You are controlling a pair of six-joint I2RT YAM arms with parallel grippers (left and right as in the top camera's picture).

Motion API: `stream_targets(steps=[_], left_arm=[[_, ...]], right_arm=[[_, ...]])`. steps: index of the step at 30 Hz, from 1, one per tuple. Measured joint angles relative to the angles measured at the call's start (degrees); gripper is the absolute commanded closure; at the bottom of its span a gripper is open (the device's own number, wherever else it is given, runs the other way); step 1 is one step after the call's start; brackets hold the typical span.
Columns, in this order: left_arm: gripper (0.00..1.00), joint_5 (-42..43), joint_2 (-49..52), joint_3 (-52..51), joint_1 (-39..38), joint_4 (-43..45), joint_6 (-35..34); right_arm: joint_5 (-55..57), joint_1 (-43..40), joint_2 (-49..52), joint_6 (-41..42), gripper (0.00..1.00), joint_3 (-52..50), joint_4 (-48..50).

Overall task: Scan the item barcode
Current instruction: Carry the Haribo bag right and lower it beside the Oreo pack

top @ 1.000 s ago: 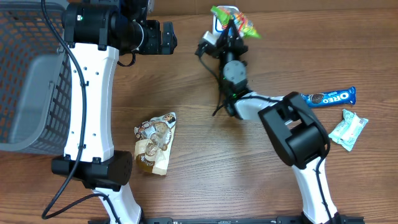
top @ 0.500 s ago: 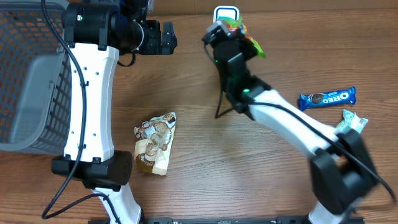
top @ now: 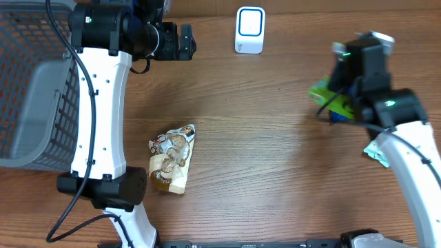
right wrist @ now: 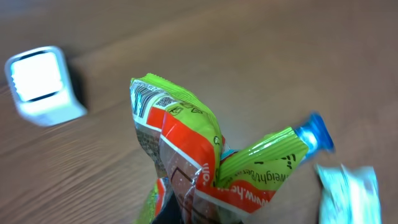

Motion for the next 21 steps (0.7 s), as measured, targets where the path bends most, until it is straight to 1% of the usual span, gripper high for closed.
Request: stream_targets(steps=[6,9,11,12,14,15,16,19,21], left_arm=[[0.00,0.0,0.0,0.0,0.0,0.0,0.0],[0.00,0.0,0.0,0.0,0.0,0.0,0.0],[0.00,0.0,0.0,0.0,0.0,0.0,0.0],[0.00,0.0,0.0,0.0,0.0,0.0,0.0],[0.00,0.0,0.0,0.0,0.0,0.0,0.0],[0.00,0.0,0.0,0.0,0.0,0.0,0.0],[0.00,0.0,0.0,0.0,0.0,0.0,0.0],[0.00,0.0,0.0,0.0,0.0,0.0,0.0],[0.00,0.0,0.0,0.0,0.0,0.0,0.0]], right_arm=[[-3.5,-10.8,2.5,4.7,0.96,-2.8,-4.2],[-4.0,-13.8,3.8,5.6,0.96,-4.5,-4.2],[-4.3,-15.1,4.9,6.0,0.93,-5.2,-4.7],[-4.4,-15.5,5.4,6.1,0.90,-5.4,-5.1],[-4.7,-15.7,6.5,6.5,0.75,-5.5,-5.6],[-4.8,-15.7,6.7,6.1,0.59,-5.5,-5.8],[-4.9,-15.7,6.7,6.7,0.52,-5.5,-5.7],[-5.0,-15.6,6.7,6.9,0.39,-5.5,-5.6],[-5.3,-15.6,6.7,6.7,0.35,-5.5,-5.6]])
